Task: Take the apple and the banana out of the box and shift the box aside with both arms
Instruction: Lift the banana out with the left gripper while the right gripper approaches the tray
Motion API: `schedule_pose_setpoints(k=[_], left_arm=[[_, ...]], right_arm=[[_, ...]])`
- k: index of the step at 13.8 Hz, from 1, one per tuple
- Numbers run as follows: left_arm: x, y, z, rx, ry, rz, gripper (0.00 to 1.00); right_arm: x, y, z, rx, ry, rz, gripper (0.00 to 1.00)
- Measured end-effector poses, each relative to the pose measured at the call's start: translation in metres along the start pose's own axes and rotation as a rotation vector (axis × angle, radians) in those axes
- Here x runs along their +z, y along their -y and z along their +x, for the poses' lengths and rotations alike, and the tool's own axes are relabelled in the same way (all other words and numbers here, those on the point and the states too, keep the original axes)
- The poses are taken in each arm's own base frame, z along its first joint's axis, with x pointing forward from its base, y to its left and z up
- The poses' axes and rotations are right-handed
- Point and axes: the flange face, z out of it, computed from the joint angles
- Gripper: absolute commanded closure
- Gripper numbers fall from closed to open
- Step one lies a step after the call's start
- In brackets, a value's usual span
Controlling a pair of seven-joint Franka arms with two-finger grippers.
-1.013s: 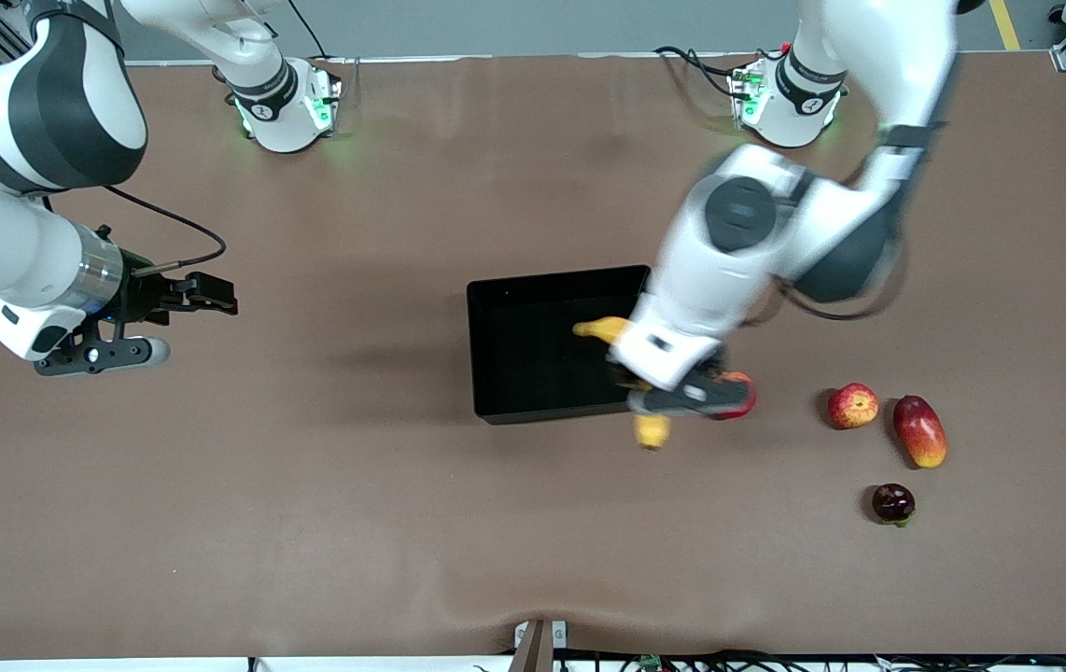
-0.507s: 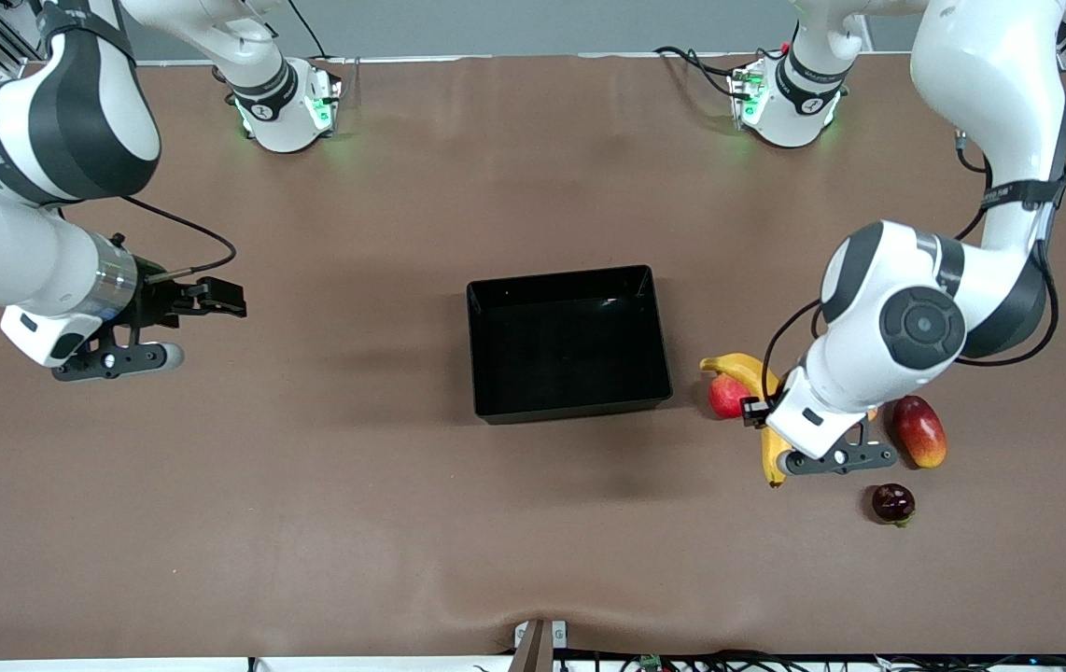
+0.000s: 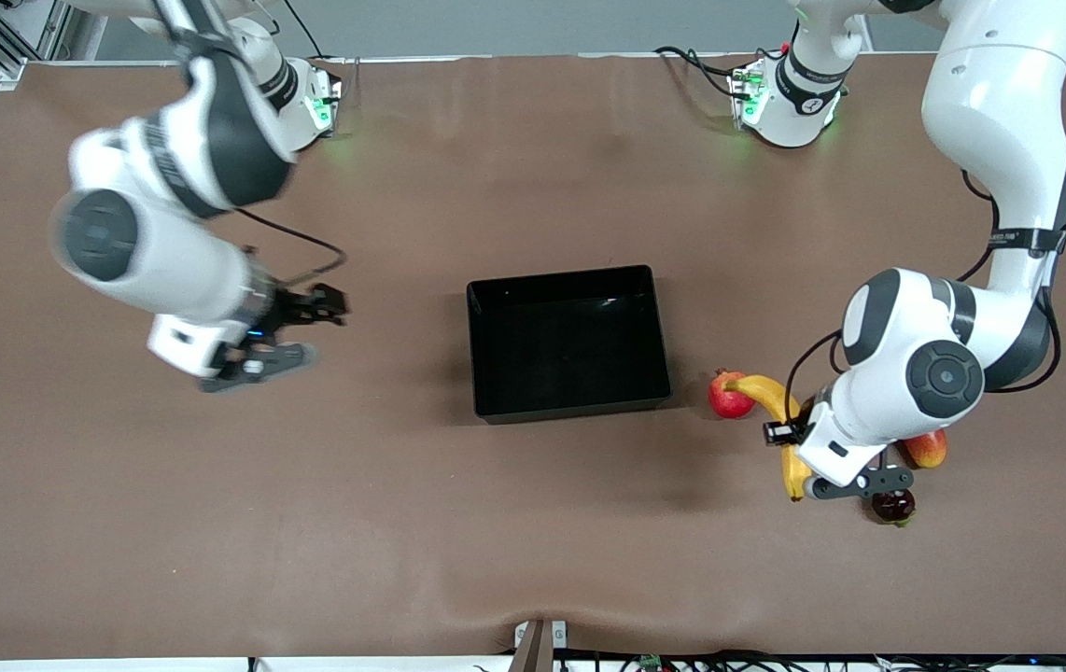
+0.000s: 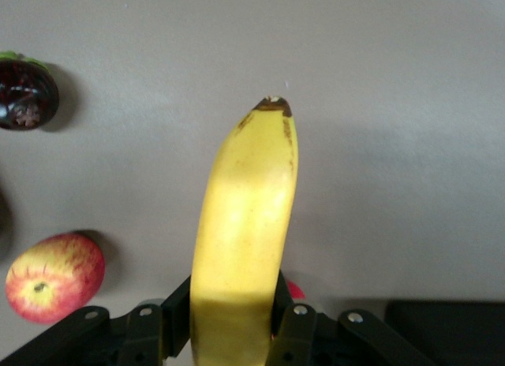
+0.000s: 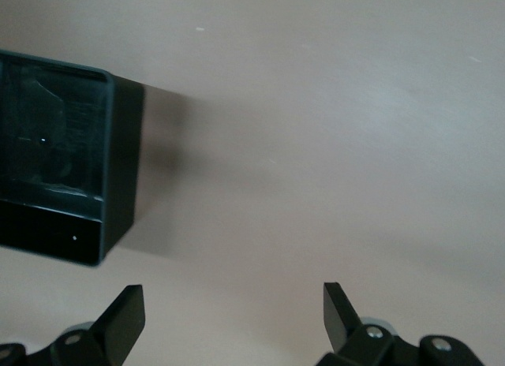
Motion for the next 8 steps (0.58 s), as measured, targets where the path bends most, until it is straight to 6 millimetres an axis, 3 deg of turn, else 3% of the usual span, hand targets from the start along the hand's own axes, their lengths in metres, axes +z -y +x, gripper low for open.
schedule_pose_setpoints(k=[5, 8], left_arm=[[0.047, 0.039, 0.023, 0.022, -0.039, 0.003, 1.00], [0.080, 0.063, 0.031, 0.043, -0.032, -0.005, 1.00]], right_arm=[[0.096, 0.079, 0.031, -0.060, -0.027, -0.025, 0.00], [0.160, 0.125, 0.034, -0.020, -0.016, -0.041, 0.00]])
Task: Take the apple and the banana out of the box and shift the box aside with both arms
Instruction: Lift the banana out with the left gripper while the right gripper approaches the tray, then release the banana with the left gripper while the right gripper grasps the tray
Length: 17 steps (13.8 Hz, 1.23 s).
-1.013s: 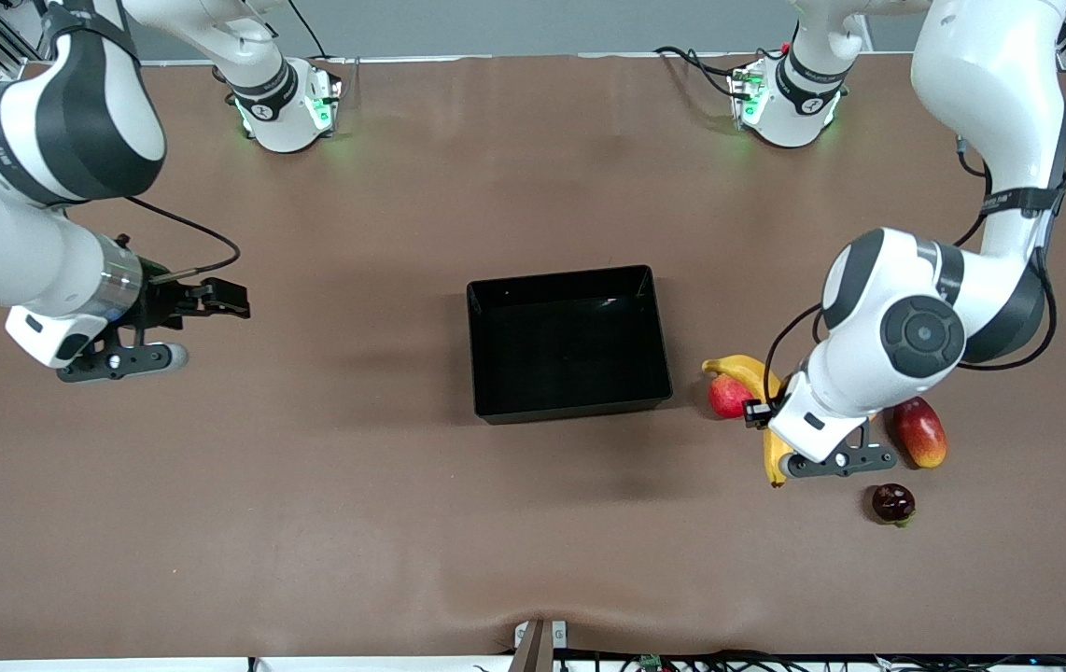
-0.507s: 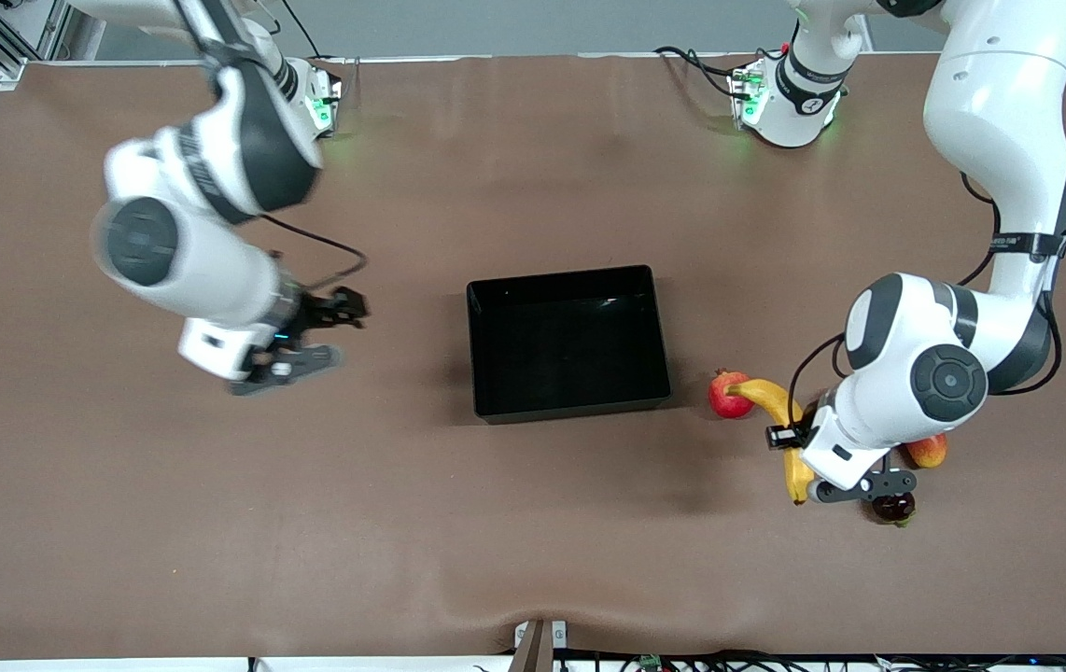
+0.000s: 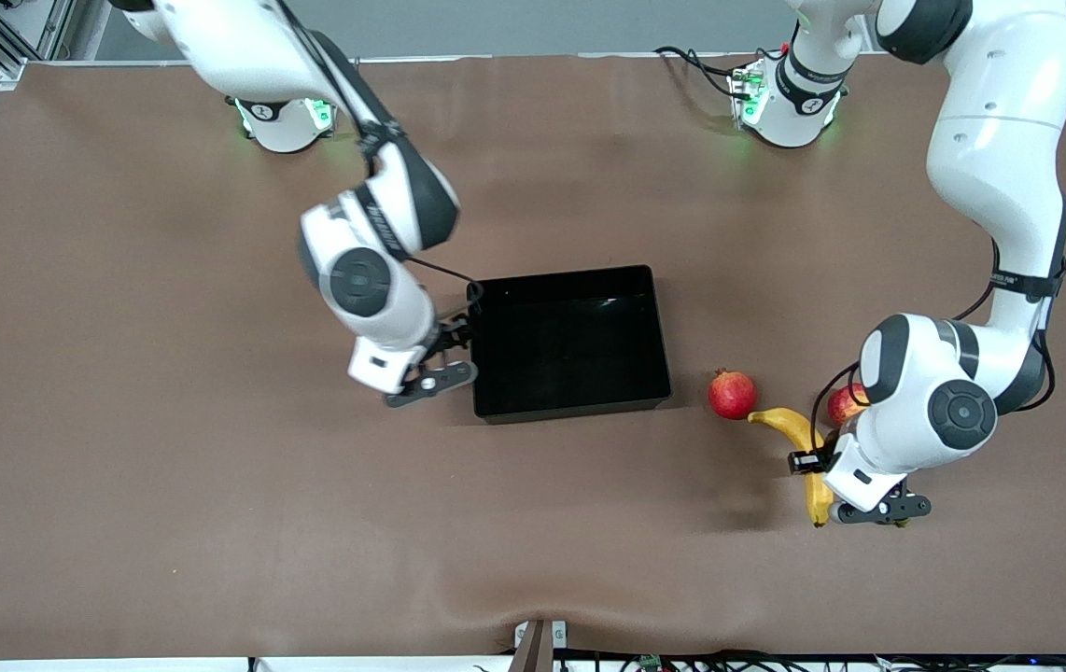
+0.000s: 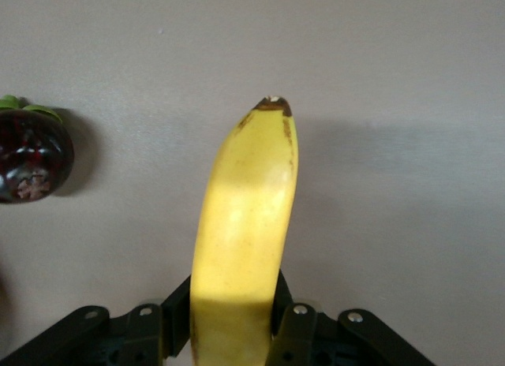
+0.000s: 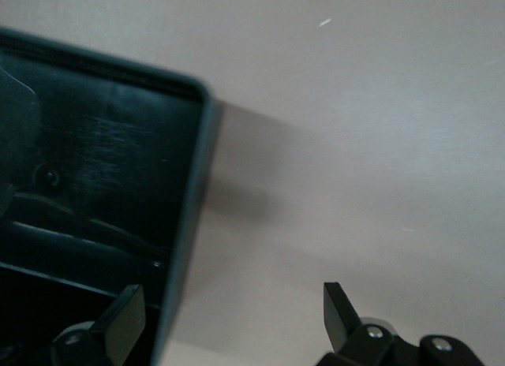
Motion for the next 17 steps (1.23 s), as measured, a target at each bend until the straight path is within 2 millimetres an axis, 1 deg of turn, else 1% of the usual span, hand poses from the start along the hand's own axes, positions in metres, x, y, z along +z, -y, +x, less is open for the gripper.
schedule_pose_setpoints(k=[2, 3, 4, 5, 6, 8, 10, 11, 12, 13, 14, 15, 17], left_arm=[[0.024, 0.012, 0.000, 0.019, 0.013, -0.005, 1.00], [0.037, 0.013, -0.001, 0.038, 0.020, -0.008, 1.00], [0.049, 0.013, -0.003, 0.061, 0.030, -0.011, 1.00], [0.060, 0.012, -0.004, 0.077, 0.037, -0.014, 0.68], [0.068, 0.012, -0.005, 0.083, 0.037, -0.017, 0.01], [0.065, 0.012, -0.003, 0.092, 0.024, -0.020, 0.00], [0.052, 0.013, 0.004, 0.090, -0.003, -0.022, 0.00], [0.039, 0.014, 0.008, 0.089, -0.017, -0.020, 0.00], [0.018, 0.015, 0.011, 0.088, -0.024, -0.014, 0.00], [-0.010, 0.016, 0.014, 0.087, -0.033, -0.006, 0.00], [-0.045, 0.018, 0.016, 0.085, -0.045, 0.004, 0.00], [-0.085, 0.022, 0.014, 0.080, -0.055, 0.016, 0.00], [-0.162, 0.029, 0.001, 0.073, -0.053, 0.046, 0.00]], right_arm=[[0.032, 0.035, -0.005, 0.028, 0.003, -0.011, 0.00], [0.045, 0.048, -0.007, 0.035, 0.003, -0.015, 0.00], [0.057, 0.058, -0.009, 0.045, 0.005, -0.019, 0.35], [0.066, 0.061, -0.011, 0.053, 0.009, -0.023, 0.85], [0.072, 0.061, -0.011, 0.056, 0.014, -0.027, 1.00], [0.077, 0.057, -0.009, 0.064, 0.013, -0.031, 1.00], [0.075, 0.053, -0.005, 0.078, -0.007, -0.030, 1.00], [0.075, 0.051, -0.004, 0.083, -0.014, -0.029, 1.00], [0.074, 0.049, -0.003, 0.089, -0.018, -0.029, 1.00], [0.072, 0.044, 0.000, 0.098, -0.026, -0.029, 1.00], [0.069, 0.039, 0.003, 0.116, -0.037, -0.026, 1.00], [0.065, 0.031, 0.007, 0.131, -0.047, -0.023, 1.00], [0.052, 0.014, 0.014, 0.158, -0.064, -0.016, 1.00]])
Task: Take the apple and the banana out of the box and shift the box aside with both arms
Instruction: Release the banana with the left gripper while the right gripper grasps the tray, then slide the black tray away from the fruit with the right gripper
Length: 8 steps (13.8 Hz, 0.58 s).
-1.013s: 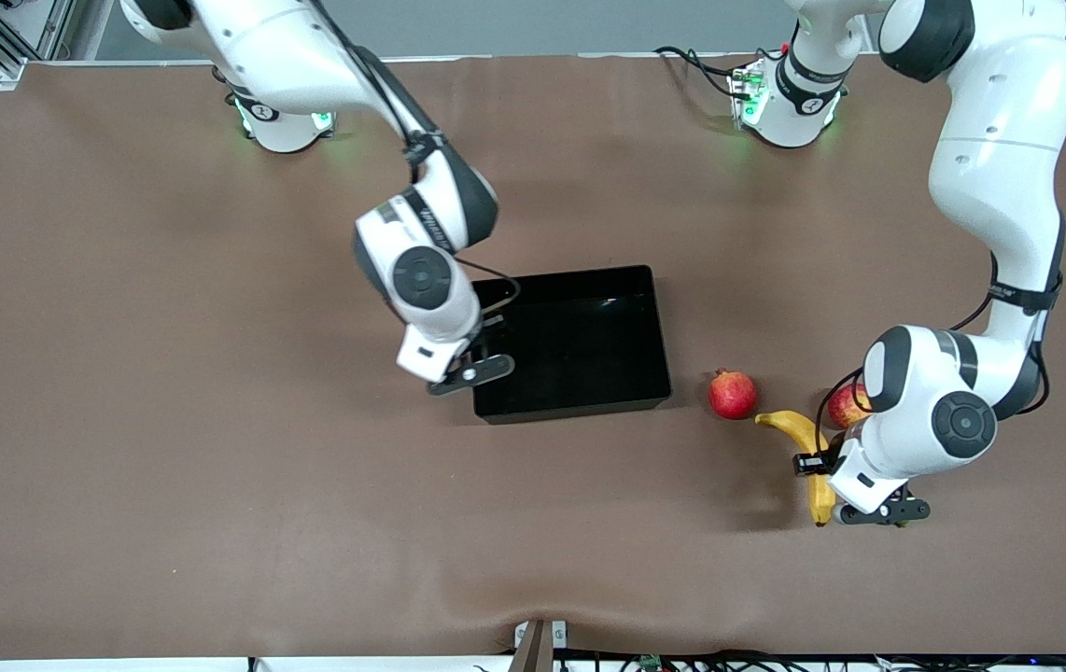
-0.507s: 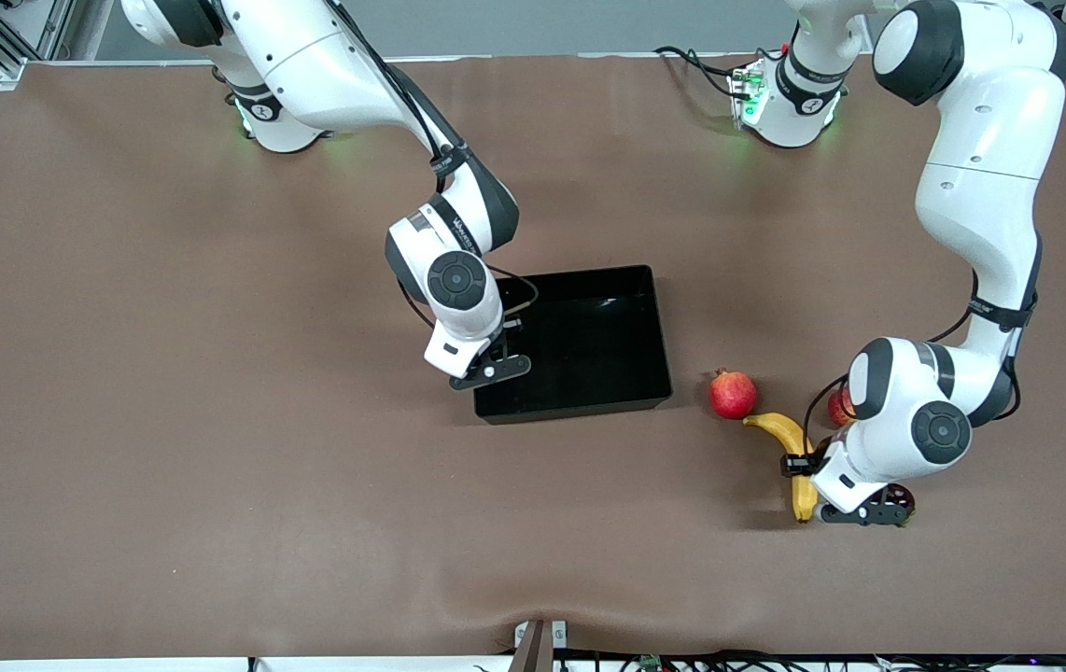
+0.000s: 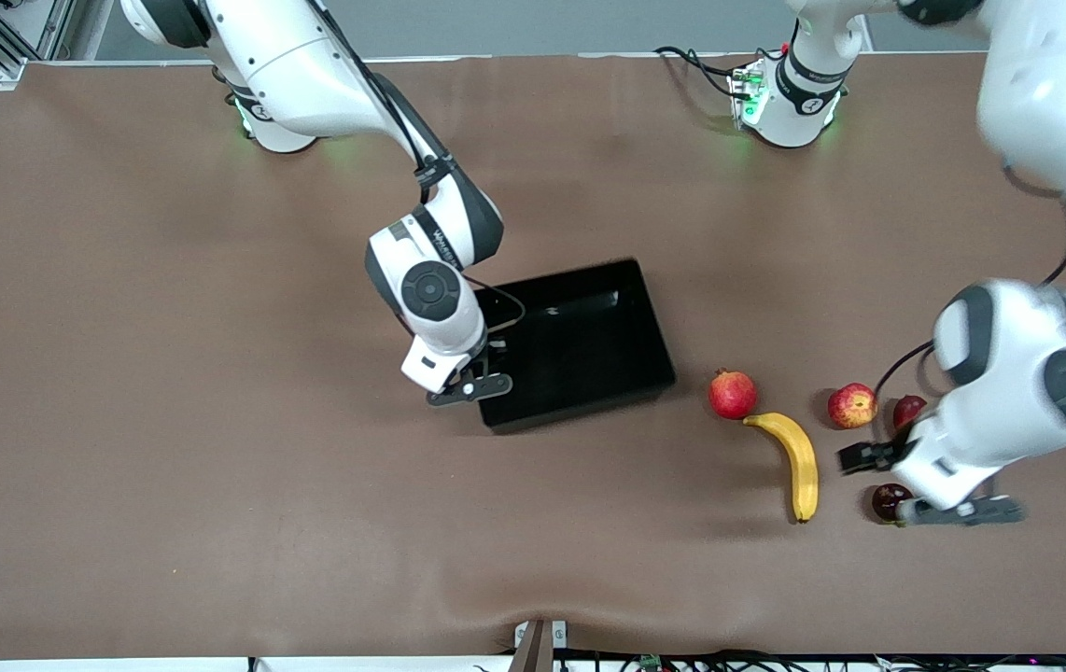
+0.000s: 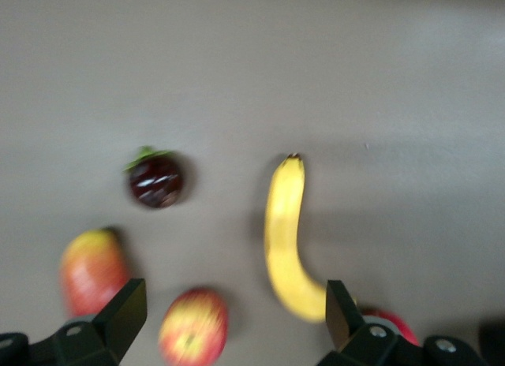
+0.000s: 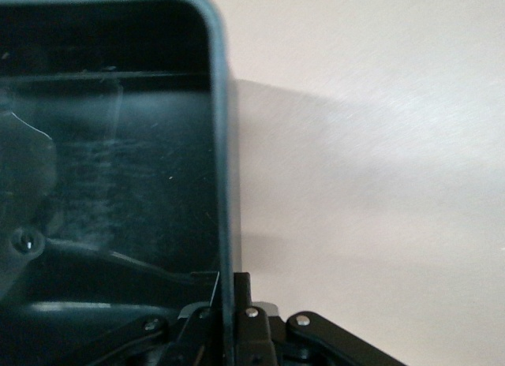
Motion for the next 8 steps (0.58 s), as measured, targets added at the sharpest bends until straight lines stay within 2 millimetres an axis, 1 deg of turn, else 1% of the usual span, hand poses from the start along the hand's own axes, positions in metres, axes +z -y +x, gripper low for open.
schedule_pose_setpoints(k=[1, 2, 3, 4, 5, 6, 8], left_arm=[[-0.032, 0.003, -0.008, 0.000, 0.008, 0.014, 0.00], [-0.059, 0.004, -0.017, -0.001, 0.016, 0.026, 0.00], [-0.082, 0.005, -0.026, -0.003, 0.026, 0.037, 0.00], [-0.103, 0.006, -0.035, -0.005, 0.033, 0.046, 0.00], [-0.122, 0.007, -0.044, -0.006, 0.039, 0.055, 0.00], [-0.141, 0.007, -0.053, -0.008, 0.046, 0.063, 0.00], [-0.176, 0.006, -0.074, -0.015, 0.063, 0.063, 0.00]], right_arm=[[-0.010, -0.012, 0.006, 0.018, -0.012, 0.005, 1.00], [-0.022, -0.026, 0.013, 0.038, -0.023, 0.009, 1.00], [-0.035, -0.046, 0.021, 0.067, -0.033, 0.012, 1.00], [-0.049, -0.070, 0.028, 0.102, -0.036, 0.015, 1.00], [-0.061, -0.098, 0.035, 0.133, -0.036, 0.016, 1.00], [-0.069, -0.131, 0.041, 0.162, -0.033, 0.014, 1.00], [-0.078, -0.205, 0.052, 0.204, -0.031, 0.013, 1.00]])
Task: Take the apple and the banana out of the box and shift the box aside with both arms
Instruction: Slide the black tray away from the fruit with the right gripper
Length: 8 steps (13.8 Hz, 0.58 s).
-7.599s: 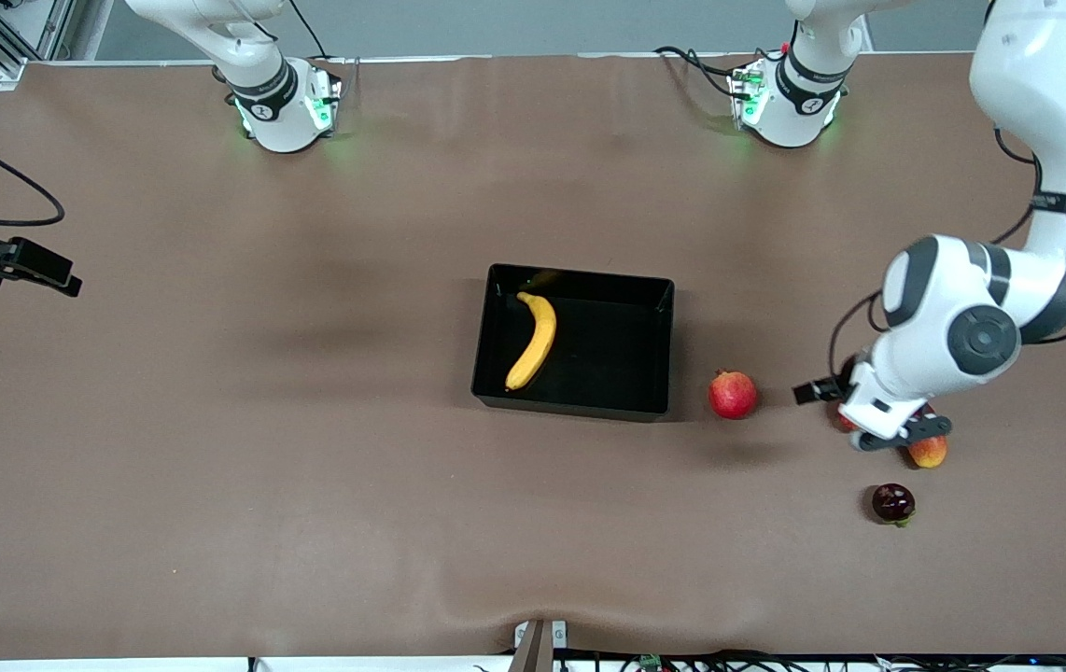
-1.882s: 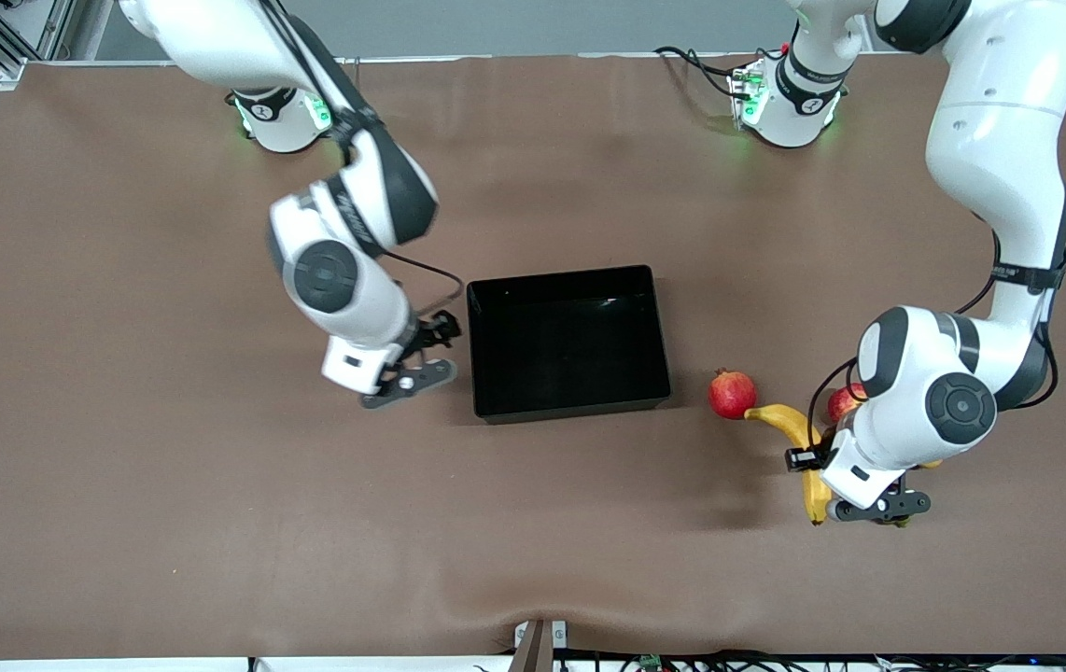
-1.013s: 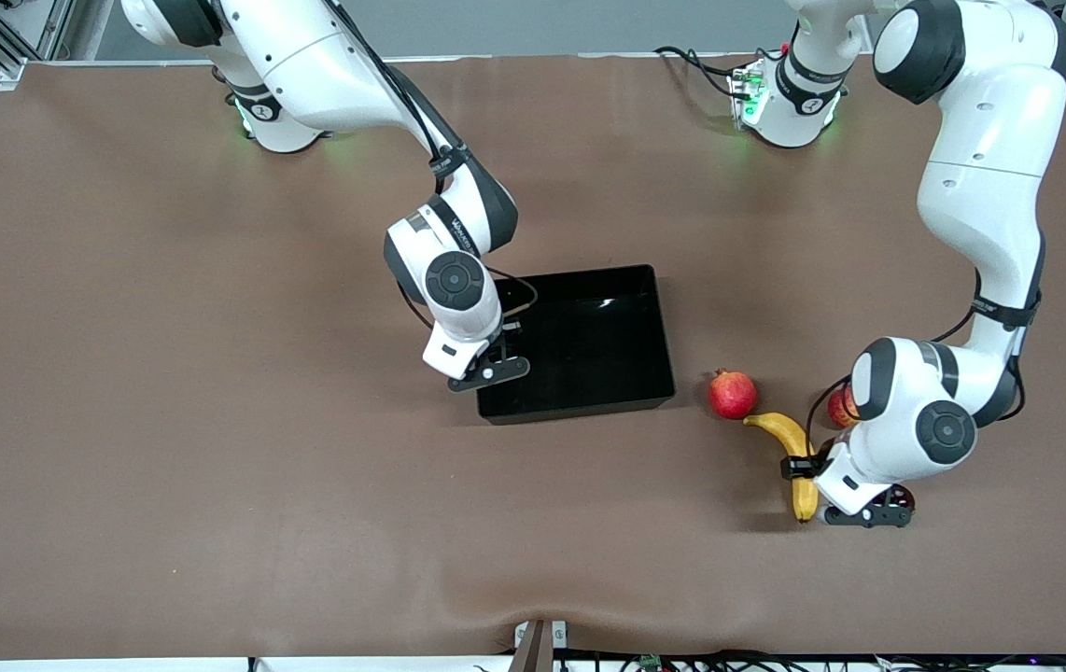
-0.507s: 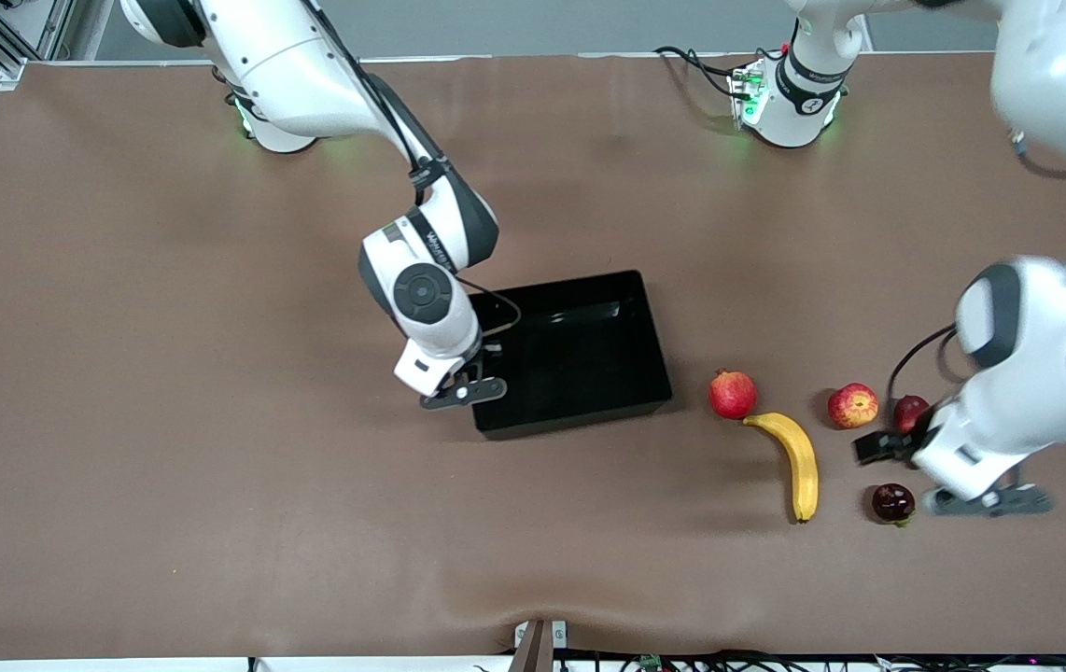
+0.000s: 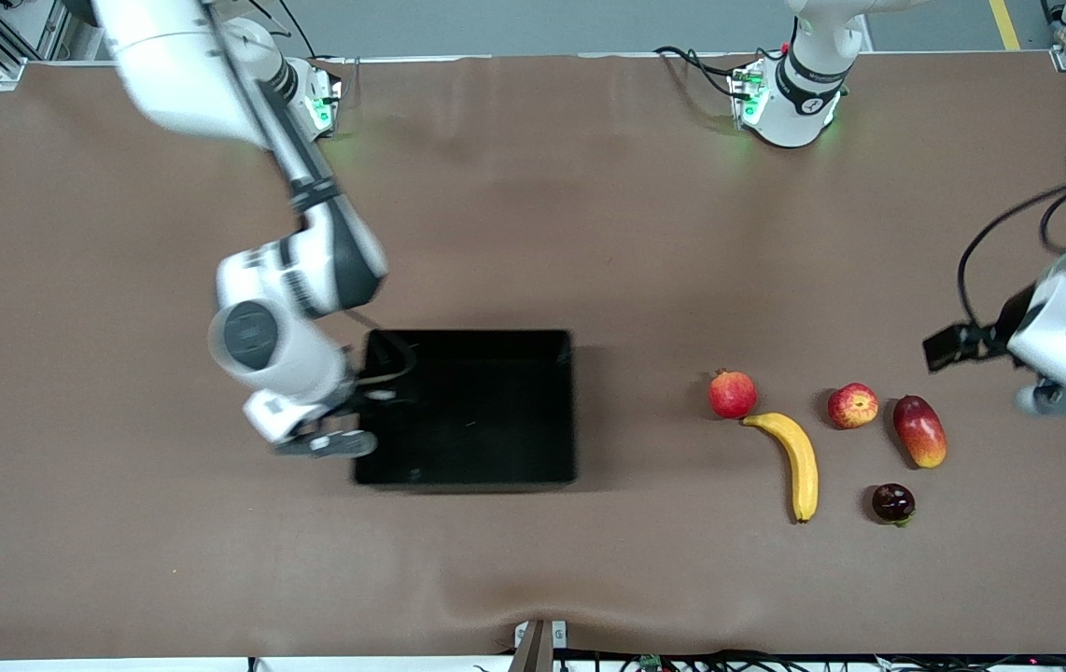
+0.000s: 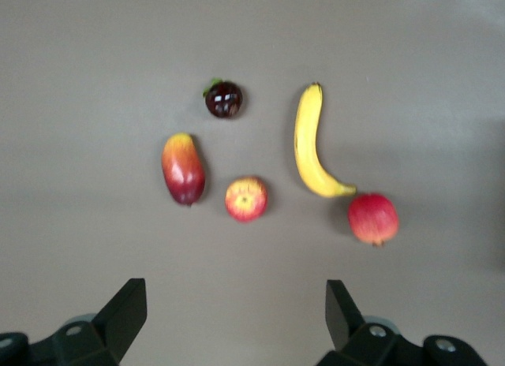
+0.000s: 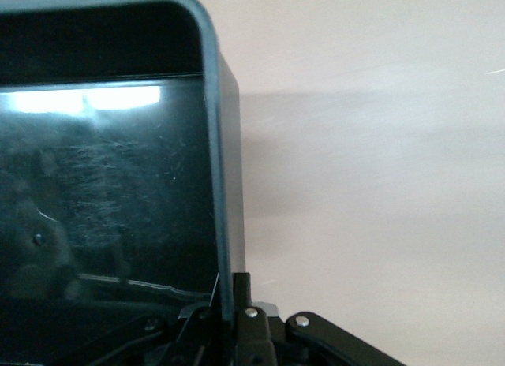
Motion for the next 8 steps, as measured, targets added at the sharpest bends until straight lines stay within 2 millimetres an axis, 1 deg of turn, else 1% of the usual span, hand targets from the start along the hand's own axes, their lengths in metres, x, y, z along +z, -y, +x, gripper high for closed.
schedule_pose_setpoints(k=[2, 4, 6, 7, 8], left_arm=[[-0.027, 0.004, -0.021, -0.013, 0.010, -0.025, 0.00], [-0.044, 0.008, -0.042, -0.025, 0.015, -0.062, 0.00], [-0.052, -0.001, -0.067, -0.015, 0.021, -0.070, 0.00], [-0.054, -0.008, -0.079, -0.005, 0.025, -0.064, 0.00], [-0.055, -0.014, -0.089, 0.001, 0.028, -0.057, 0.00]], right_arm=[[-0.003, -0.079, 0.021, 0.028, -0.002, -0.002, 1.00], [-0.006, -0.165, 0.033, 0.018, -0.005, -0.005, 1.00], [-0.008, -0.254, 0.033, -0.008, -0.005, -0.005, 1.00], [-0.009, -0.294, 0.030, -0.014, 0.000, -0.004, 1.00], [-0.008, -0.328, 0.024, -0.013, 0.007, -0.002, 1.00]])
